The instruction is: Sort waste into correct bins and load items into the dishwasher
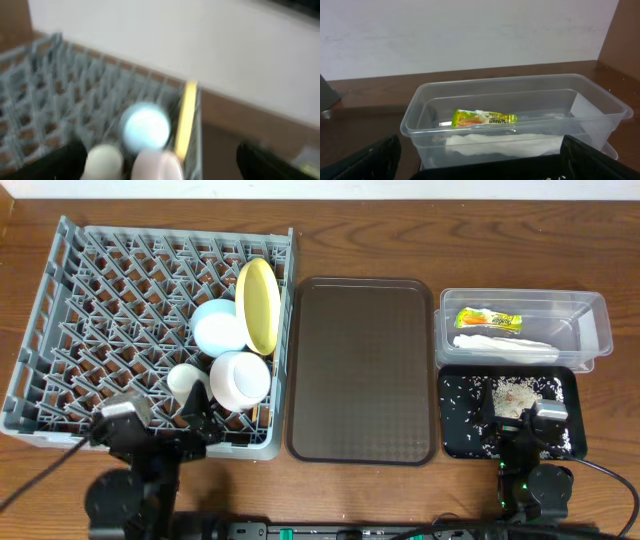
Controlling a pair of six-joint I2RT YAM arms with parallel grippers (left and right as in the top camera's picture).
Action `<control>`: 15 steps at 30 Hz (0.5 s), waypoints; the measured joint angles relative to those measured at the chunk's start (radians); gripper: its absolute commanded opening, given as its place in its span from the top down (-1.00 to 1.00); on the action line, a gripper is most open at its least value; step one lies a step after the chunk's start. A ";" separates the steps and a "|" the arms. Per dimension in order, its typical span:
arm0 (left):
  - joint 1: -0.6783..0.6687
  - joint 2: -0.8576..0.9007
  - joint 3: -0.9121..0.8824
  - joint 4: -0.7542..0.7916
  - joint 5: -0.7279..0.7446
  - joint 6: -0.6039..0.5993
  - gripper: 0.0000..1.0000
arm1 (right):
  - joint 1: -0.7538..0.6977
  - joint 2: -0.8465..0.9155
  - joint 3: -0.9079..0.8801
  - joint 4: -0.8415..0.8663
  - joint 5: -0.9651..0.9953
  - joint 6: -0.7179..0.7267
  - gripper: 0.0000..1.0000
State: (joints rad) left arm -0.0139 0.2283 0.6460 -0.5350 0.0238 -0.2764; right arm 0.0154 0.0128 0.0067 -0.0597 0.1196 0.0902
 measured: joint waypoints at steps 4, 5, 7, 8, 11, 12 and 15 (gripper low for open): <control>0.001 -0.075 -0.195 0.334 0.002 -0.078 -0.96 | 0.000 0.000 0.000 0.001 0.000 0.000 -0.99; 0.001 -0.083 -0.254 0.459 0.003 -0.095 -0.96 | 0.000 0.000 0.000 0.001 0.000 0.000 -0.98; 0.001 -0.089 -0.348 0.612 0.007 -0.118 -0.96 | 0.000 0.000 0.000 0.001 0.000 0.000 -0.98; 0.001 -0.092 -0.387 0.669 0.008 -0.125 -0.96 | 0.000 0.000 0.000 0.000 0.000 0.000 -0.99; 0.001 -0.109 -0.481 0.750 0.008 -0.143 -0.96 | 0.000 0.000 0.000 0.000 0.000 0.000 -0.99; 0.001 -0.121 -0.505 0.758 0.008 -0.146 -0.96 | 0.000 0.000 0.000 0.001 0.000 0.000 -0.99; 0.001 -0.168 -0.565 0.764 0.008 -0.151 -0.96 | 0.000 0.000 0.000 0.000 0.000 0.000 -0.98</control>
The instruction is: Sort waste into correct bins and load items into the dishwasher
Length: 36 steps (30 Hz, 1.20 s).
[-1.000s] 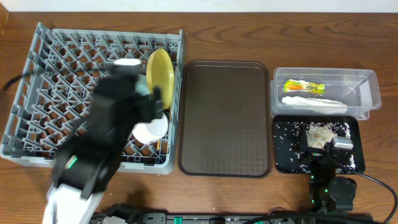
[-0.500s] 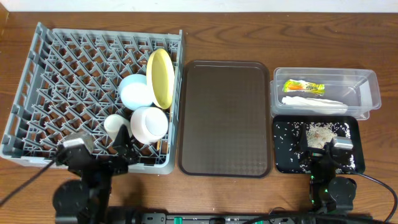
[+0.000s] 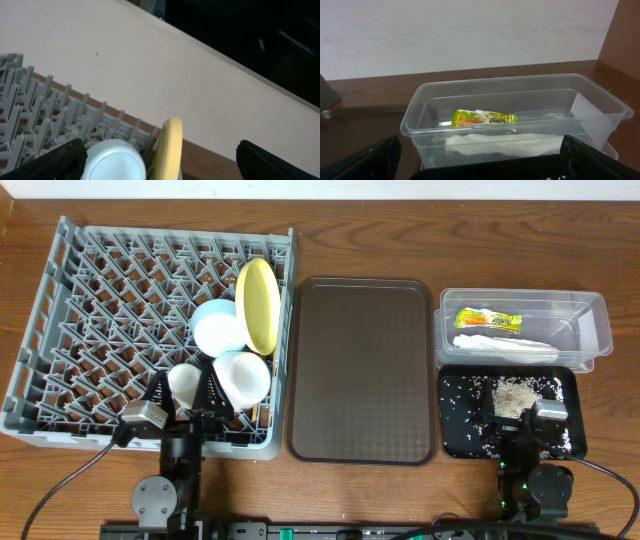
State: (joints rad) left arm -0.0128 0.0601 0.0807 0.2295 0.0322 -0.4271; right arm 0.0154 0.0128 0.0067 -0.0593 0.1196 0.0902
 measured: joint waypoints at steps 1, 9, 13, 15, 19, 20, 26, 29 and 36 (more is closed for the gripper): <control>0.000 -0.014 -0.014 0.002 0.000 -0.001 -0.96 | 0.000 0.000 0.000 0.000 0.000 0.000 -0.98; 0.000 -0.049 -0.071 -0.091 -0.001 -0.006 -0.96 | 0.000 0.000 0.000 0.000 0.000 0.000 -0.98; 0.000 -0.050 -0.072 -0.207 -0.012 -0.008 -0.96 | 0.000 0.000 0.000 0.000 0.000 0.000 -0.98; 0.000 -0.049 -0.069 -0.243 -0.013 -0.012 -0.96 | 0.000 0.000 0.000 0.000 0.000 0.000 -0.99; 0.000 -0.049 -0.062 -0.257 -0.013 -0.014 -0.96 | 0.000 0.000 0.000 0.000 0.000 0.000 -0.99; 0.000 -0.049 -0.062 -0.257 -0.013 -0.014 -0.96 | 0.000 0.000 0.000 0.000 0.000 0.000 -0.98; 0.000 -0.049 -0.061 -0.258 -0.013 -0.014 -0.96 | 0.000 0.000 0.000 0.000 0.000 0.000 -0.98; 0.000 -0.049 -0.061 -0.259 -0.013 -0.014 -0.96 | 0.000 0.000 0.000 0.000 0.000 0.000 -0.98; 0.000 -0.049 -0.061 -0.259 -0.013 -0.014 -0.96 | 0.000 0.000 0.000 0.000 0.000 0.000 -0.98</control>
